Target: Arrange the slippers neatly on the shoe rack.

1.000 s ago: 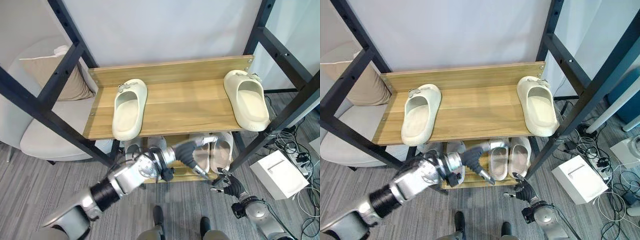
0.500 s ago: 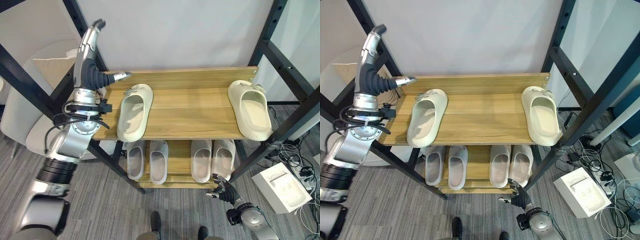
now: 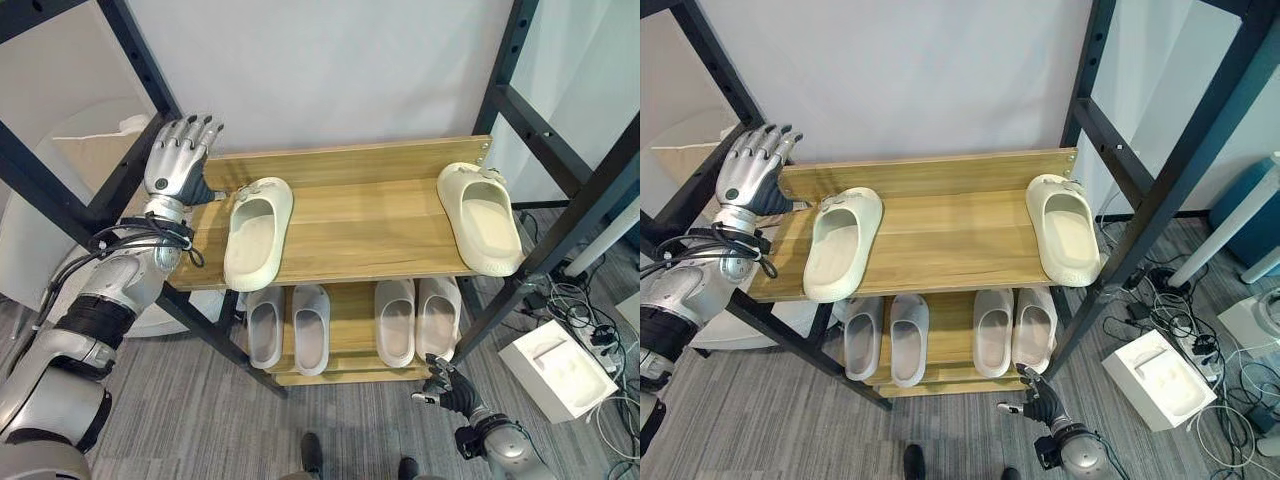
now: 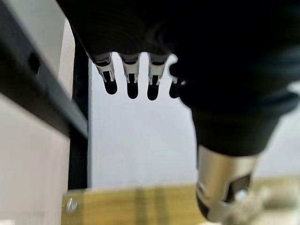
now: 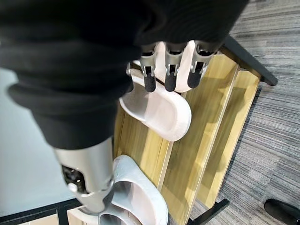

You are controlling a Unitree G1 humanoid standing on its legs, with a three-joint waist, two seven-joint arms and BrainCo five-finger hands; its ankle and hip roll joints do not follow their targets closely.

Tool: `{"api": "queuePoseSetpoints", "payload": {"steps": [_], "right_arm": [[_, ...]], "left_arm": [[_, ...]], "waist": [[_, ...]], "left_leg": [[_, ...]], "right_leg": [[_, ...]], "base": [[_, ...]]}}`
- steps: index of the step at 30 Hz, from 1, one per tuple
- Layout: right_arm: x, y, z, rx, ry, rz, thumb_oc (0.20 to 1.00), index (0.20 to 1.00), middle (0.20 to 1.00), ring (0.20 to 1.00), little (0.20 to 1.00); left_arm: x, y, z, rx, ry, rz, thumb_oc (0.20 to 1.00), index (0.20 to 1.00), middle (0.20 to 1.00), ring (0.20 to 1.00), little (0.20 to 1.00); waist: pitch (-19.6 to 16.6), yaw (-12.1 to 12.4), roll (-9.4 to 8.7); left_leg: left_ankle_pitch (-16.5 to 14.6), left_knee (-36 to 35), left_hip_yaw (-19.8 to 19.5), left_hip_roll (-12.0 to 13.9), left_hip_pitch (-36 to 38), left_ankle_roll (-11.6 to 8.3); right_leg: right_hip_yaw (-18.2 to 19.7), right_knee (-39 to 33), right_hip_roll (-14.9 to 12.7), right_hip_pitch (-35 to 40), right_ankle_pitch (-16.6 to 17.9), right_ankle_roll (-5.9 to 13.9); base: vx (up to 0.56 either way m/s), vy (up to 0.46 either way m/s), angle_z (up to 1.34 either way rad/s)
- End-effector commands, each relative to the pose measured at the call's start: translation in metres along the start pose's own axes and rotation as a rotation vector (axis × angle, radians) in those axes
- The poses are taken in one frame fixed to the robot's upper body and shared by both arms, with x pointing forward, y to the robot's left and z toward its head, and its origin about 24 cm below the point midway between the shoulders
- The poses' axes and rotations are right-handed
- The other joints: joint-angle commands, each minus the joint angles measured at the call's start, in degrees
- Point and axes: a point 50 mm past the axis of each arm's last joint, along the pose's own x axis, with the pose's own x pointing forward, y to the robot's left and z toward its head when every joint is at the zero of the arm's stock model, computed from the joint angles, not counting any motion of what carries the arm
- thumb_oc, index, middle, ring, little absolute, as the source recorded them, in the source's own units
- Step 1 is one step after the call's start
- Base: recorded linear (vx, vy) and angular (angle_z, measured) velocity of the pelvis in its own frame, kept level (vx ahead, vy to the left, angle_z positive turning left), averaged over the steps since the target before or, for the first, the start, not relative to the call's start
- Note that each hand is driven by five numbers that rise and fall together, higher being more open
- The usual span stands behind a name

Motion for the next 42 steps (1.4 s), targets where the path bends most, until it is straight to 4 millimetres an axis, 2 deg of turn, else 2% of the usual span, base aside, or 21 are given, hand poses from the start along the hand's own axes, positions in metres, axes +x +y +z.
{"api": "queuePoseSetpoints", "payload": {"steps": [1, 4, 9, 15, 20, 22, 25, 27, 31, 32, 36, 42], "right_arm": [[0.004, -0.003, 0.032, 0.010, -0.167, -0.004, 1.000, 1.000, 1.000, 1.000, 1.000], [0.004, -0.004, 0.034, 0.011, -0.174, -0.006, 1.000, 1.000, 1.000, 1.000, 1.000], [0.004, -0.008, 0.037, 0.009, -0.189, -0.016, 1.000, 1.000, 1.000, 1.000, 1.000], [0.005, -0.008, 0.037, 0.011, -0.191, -0.024, 1.000, 1.000, 1.000, 1.000, 1.000], [0.006, -0.002, 0.038, 0.008, -0.191, -0.013, 1.000, 1.000, 1.000, 1.000, 1.000], [0.007, -0.002, 0.037, 0.009, -0.184, -0.015, 1.000, 1.000, 1.000, 1.000, 1.000], [0.007, -0.005, 0.033, 0.012, -0.162, -0.031, 1.000, 1.000, 1.000, 1.000, 1.000], [0.007, -0.005, 0.031, 0.013, -0.147, -0.034, 1.000, 1.000, 1.000, 1.000, 1.000], [0.006, -0.006, 0.028, 0.011, -0.131, -0.035, 1.000, 1.000, 1.000, 1.000, 1.000], [0.006, -0.005, 0.027, 0.009, -0.124, -0.033, 1.000, 1.000, 1.000, 1.000, 1.000], [0.005, -0.005, 0.026, 0.002, -0.117, -0.028, 1.000, 1.000, 1.000, 1.000, 1.000], [0.003, -0.008, 0.025, -0.015, -0.112, -0.032, 1.000, 1.000, 1.000, 1.000, 1.000]], "left_arm": [[0.032, 0.032, -0.019, 0.088, 0.095, 0.107, 1.000, 1.000, 1.000, 1.000, 1.000], [0.034, 0.033, -0.021, 0.096, 0.103, 0.104, 1.000, 1.000, 1.000, 1.000, 1.000], [0.036, 0.028, -0.036, 0.151, 0.160, 0.041, 1.000, 1.000, 1.000, 1.000, 1.000], [0.042, 0.033, -0.044, 0.140, 0.217, 0.048, 1.000, 1.000, 1.000, 1.000, 1.000], [0.050, 0.057, -0.037, 0.051, 0.254, 0.258, 1.000, 1.000, 1.000, 1.000, 1.000], [0.052, 0.081, -0.032, 0.002, 0.233, 0.392, 1.000, 1.000, 1.000, 1.000, 1.000], [0.039, 0.100, -0.024, -0.032, 0.163, 0.485, 1.000, 1.000, 1.000, 1.000, 1.000], [0.029, 0.101, -0.014, -0.048, 0.092, 0.491, 1.000, 1.000, 1.000, 1.000, 1.000], [0.011, 0.086, -0.004, -0.104, 0.034, 0.422, 1.000, 1.000, 1.000, 1.000, 1.000], [0.002, 0.077, -0.003, -0.125, 0.038, 0.388, 1.000, 1.000, 1.000, 1.000, 1.000], [-0.008, 0.064, 0.003, -0.193, 0.038, 0.348, 1.000, 1.000, 1.000, 1.000, 1.000], [-0.005, 0.047, 0.015, -0.254, 0.042, 0.300, 1.000, 1.000, 1.000, 1.000, 1.000]], "waist": [[2.28, 0.17, -2.14], [2.45, 0.08, -2.24], [3.14, -0.74, -2.59], [3.94, -1.31, -3.09], [3.62, -0.49, -2.94], [3.28, 0.40, -2.87], [2.97, 1.59, -2.44], [2.99, 2.43, -2.25], [2.80, 3.23, -1.90], [2.69, 3.54, -1.67], [2.66, 3.87, -1.50], [2.88, 3.29, -1.71]], "left_leg": [[-5.70, -0.34, 2.02, 0.24, 6.11, -3.21], [-5.63, -0.34, 2.15, 0.26, 5.90, -3.17], [-5.37, -0.34, 2.70, 0.48, 5.29, -3.14], [-5.20, -0.34, 3.01, 0.50, 4.48, -3.05], [-5.48, -0.34, 2.43, 0.36, 4.78, -3.04], [-5.64, -0.34, 1.99, 0.27, 5.00, -3.12], [-5.59, -0.34, 1.31, 0.09, 5.15, -3.37], [-5.52, -0.34, 0.88, 0.01, 5.07, -3.48], [-5.52, -0.34, 0.38, -0.03, 5.29, -3.50], [-5.51, -0.34, 0.25, -0.03, 5.46, -3.50], [-5.42, -0.34, 0.01, -0.10, 5.63, -3.49], [-5.47, -0.34, -0.03, -0.13, 5.40, -3.27]], "right_leg": [[0.31, 0.13, -2.79, -3.62, 1.31, 5.62], [0.45, 0.19, -2.74, -3.98, 1.41, 5.65], [0.96, 0.33, -2.60, -5.16, 1.78, 5.81], [1.66, 0.63, -2.54, -6.62, 2.16, 5.99], [0.86, 0.36, -2.71, -5.63, 1.60, 5.73], [0.33, 0.18, -2.75, -4.92, 1.33, 5.62], [-0.55, 0.03, -2.78, -4.16, 1.12, 5.37], [-0.96, 0.03, -2.79, -3.90, 1.03, 5.25], [-1.32, -0.03, -2.80, -3.42, 0.93, 5.06], [-1.50, -0.05, -2.78, -3.17, 0.83, 4.94], [-1.73, -0.10, -2.76, -2.71, 0.71, 4.76], [-1.80, -0.08, -2.81, -2.95, 0.85, 4.73]], "base": [[0.00, 0.000, 0.00], [0.00, 0.001, -0.01], [-0.01, 0.004, -0.08], [0.00, 0.000, -0.05], [0.03, -0.010, 0.05], [0.00, -0.007, 0.03], [-0.02, -0.012, 0.15], [-0.03, -0.011, 0.11], [-0.02, -0.007, 0.07], [0.00, 0.000, 0.00], [-0.01, -0.002, 0.02], [-0.01, -0.001, 0.09]]}}
